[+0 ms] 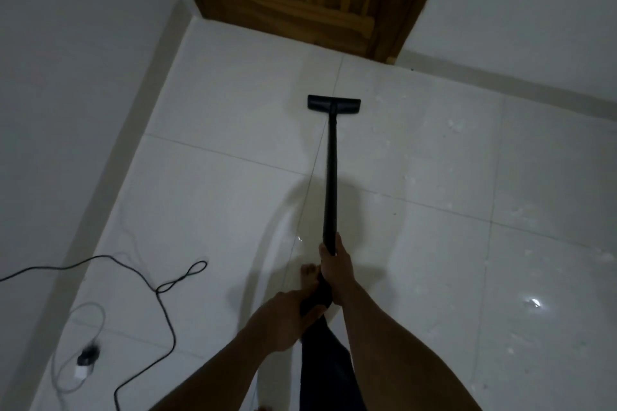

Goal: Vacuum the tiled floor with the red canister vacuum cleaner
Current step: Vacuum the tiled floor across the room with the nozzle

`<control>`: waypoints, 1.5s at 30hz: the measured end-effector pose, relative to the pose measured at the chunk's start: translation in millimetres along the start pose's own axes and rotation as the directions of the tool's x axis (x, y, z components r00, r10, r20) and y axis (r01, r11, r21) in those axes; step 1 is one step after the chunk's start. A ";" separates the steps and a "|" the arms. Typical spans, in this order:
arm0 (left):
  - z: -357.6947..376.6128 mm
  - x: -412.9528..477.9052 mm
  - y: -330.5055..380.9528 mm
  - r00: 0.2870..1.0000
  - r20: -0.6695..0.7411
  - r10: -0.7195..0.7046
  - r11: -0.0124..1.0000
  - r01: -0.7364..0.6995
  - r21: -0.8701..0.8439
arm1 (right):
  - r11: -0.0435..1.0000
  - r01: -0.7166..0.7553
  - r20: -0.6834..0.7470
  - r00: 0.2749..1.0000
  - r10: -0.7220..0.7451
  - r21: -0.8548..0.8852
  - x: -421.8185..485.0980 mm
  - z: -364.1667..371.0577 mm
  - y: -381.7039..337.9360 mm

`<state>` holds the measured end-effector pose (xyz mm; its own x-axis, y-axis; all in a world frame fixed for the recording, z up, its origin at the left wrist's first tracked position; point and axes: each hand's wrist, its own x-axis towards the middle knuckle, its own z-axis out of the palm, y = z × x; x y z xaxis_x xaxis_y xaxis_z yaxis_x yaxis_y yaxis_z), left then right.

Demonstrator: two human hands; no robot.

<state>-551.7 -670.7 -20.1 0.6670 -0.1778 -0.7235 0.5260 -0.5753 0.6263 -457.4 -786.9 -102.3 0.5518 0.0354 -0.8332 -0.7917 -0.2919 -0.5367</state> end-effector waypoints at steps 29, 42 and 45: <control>-130.0 144.1 8.7 0.972 -0.228 -0.055 0.995 0.034 -0.092 | 0.983 -0.073 -0.043 0.996 0.082 0.168 155.0 46.4 -159.8; -112.5 119.4 4.1 0.971 -0.238 0.037 0.997 -0.053 -0.062 | 0.998 0.056 -0.089 0.994 -0.059 -0.035 122.9 38.5 -142.4; -101.3 97.2 2.8 0.978 -0.207 0.005 0.999 -0.014 -0.043 | 0.996 0.071 -0.104 0.992 -0.076 -0.045 106.1 40.4 -119.4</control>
<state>-431.9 -608.7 -59.3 0.7641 -0.0117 -0.6450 0.5389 -0.5380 0.6482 -314.9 -709.7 -132.0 0.6344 -0.0424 -0.7719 -0.7379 -0.3310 -0.5882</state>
